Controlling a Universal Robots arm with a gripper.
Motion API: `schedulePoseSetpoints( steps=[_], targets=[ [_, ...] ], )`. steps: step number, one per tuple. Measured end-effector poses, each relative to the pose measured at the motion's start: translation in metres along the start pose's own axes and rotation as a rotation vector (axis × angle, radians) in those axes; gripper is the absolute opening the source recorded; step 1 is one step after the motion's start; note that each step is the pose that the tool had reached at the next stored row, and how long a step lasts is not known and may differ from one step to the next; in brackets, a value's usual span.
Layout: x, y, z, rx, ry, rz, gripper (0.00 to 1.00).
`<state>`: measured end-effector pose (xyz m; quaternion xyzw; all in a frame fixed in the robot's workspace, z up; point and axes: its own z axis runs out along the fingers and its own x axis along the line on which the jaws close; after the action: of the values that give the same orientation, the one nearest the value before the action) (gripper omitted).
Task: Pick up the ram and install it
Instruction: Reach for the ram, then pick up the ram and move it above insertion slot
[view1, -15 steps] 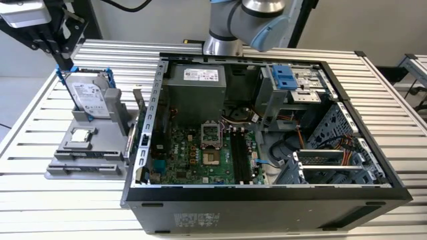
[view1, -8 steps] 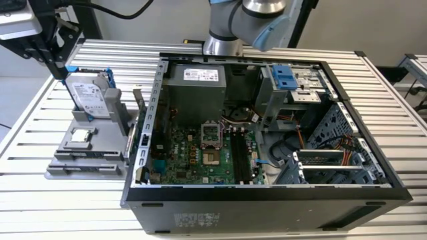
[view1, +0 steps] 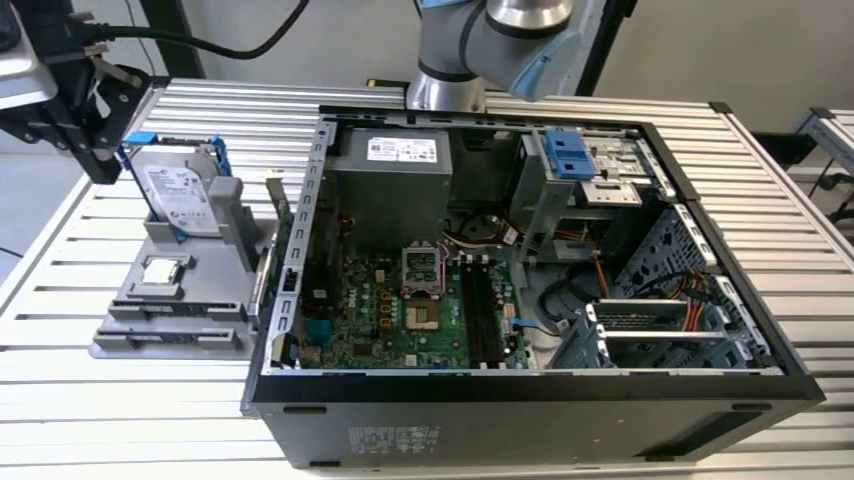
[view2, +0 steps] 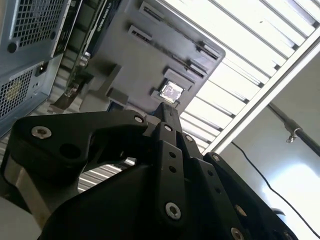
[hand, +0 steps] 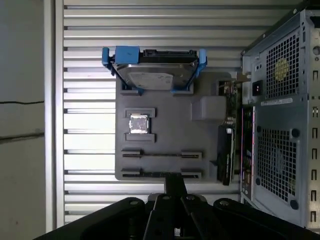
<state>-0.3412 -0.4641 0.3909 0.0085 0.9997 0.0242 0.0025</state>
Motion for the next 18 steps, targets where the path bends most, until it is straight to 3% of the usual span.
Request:
schedulePoseSetpoints(
  steps=[5, 18],
  targets=[
    [-0.0002, -0.0147, -0.0005, 0.0001, 0.0016, 0.0, 0.0],
    [-0.0002, -0.0152, -0.0004, 0.0, 0.0015, 0.0, 0.0]
  ],
)
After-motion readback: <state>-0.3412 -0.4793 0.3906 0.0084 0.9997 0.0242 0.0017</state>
